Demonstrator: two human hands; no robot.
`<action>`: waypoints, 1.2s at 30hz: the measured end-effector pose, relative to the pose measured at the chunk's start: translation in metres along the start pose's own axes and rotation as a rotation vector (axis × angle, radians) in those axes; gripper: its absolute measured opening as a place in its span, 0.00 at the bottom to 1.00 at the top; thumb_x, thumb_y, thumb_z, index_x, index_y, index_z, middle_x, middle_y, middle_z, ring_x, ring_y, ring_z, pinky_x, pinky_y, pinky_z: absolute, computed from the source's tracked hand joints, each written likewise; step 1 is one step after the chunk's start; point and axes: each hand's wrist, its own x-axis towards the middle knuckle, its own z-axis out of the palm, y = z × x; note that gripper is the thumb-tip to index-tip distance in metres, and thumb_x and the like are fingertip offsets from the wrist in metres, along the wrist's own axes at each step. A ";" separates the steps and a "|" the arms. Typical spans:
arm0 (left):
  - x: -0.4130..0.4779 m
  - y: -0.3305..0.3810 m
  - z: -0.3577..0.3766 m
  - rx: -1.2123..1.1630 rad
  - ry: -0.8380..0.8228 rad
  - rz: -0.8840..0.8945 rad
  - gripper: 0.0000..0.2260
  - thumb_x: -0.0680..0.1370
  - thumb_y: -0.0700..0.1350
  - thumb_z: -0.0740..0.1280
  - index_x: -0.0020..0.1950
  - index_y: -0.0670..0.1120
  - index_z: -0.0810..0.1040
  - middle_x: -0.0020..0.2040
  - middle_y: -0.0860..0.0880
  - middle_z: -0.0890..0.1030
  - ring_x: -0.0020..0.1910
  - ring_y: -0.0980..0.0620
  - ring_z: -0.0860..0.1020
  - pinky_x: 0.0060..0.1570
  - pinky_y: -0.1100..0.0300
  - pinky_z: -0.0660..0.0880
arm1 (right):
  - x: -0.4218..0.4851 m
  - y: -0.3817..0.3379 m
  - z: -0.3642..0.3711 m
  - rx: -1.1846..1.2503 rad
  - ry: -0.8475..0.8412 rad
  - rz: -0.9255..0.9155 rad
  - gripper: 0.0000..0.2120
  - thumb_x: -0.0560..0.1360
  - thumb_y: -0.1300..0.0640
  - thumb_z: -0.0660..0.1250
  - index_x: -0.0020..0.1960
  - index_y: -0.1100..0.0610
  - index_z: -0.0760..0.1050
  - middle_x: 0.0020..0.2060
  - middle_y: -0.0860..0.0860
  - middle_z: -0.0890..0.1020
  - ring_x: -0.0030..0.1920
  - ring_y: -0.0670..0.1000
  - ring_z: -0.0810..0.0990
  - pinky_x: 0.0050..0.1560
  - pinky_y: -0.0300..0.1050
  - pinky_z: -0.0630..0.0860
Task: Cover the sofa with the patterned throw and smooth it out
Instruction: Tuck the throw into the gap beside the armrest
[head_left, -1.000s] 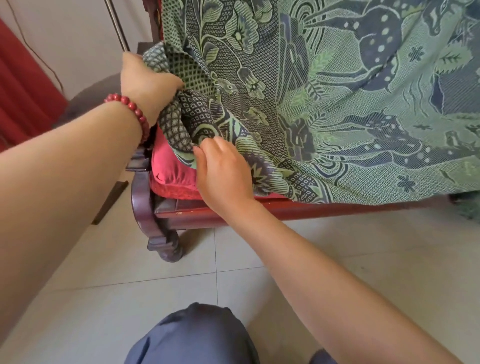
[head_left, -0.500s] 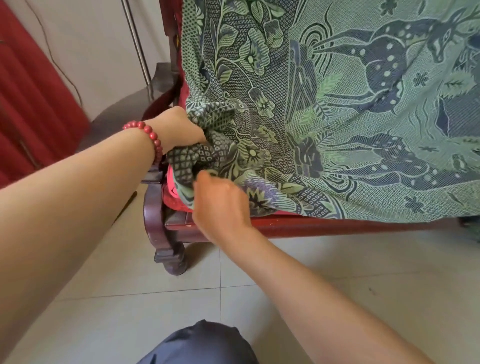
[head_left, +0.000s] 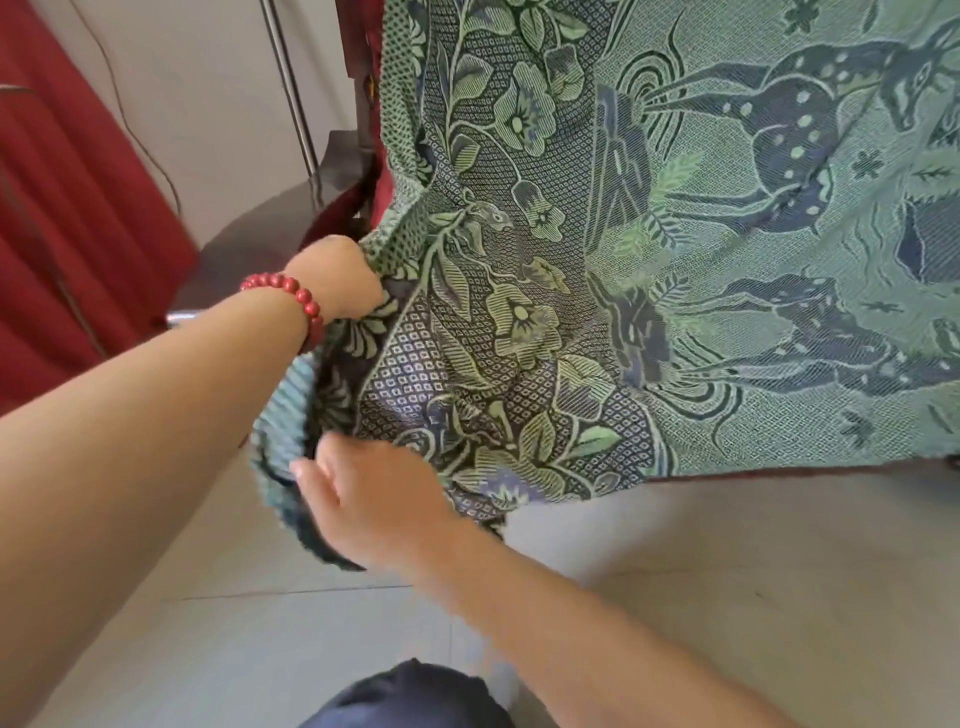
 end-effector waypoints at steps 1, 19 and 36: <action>0.001 0.000 0.004 0.009 -0.003 -0.012 0.26 0.78 0.40 0.60 0.70 0.29 0.56 0.64 0.33 0.71 0.62 0.36 0.72 0.57 0.48 0.70 | 0.003 0.008 -0.006 0.004 0.006 0.069 0.16 0.81 0.48 0.53 0.45 0.59 0.70 0.37 0.59 0.79 0.38 0.60 0.78 0.38 0.50 0.75; 0.015 -0.008 0.022 -0.132 0.074 0.200 0.42 0.72 0.33 0.62 0.77 0.56 0.43 0.38 0.45 0.76 0.31 0.49 0.75 0.27 0.58 0.70 | 0.033 0.081 -0.029 0.017 0.073 0.363 0.15 0.80 0.48 0.58 0.56 0.58 0.74 0.31 0.49 0.73 0.33 0.50 0.71 0.31 0.45 0.67; 0.029 -0.005 0.054 -0.058 0.140 0.273 0.21 0.75 0.39 0.64 0.67 0.42 0.68 0.63 0.38 0.68 0.62 0.37 0.70 0.61 0.50 0.68 | 0.036 0.059 -0.012 0.077 0.106 0.327 0.14 0.74 0.41 0.63 0.41 0.52 0.72 0.32 0.49 0.80 0.39 0.54 0.80 0.39 0.47 0.76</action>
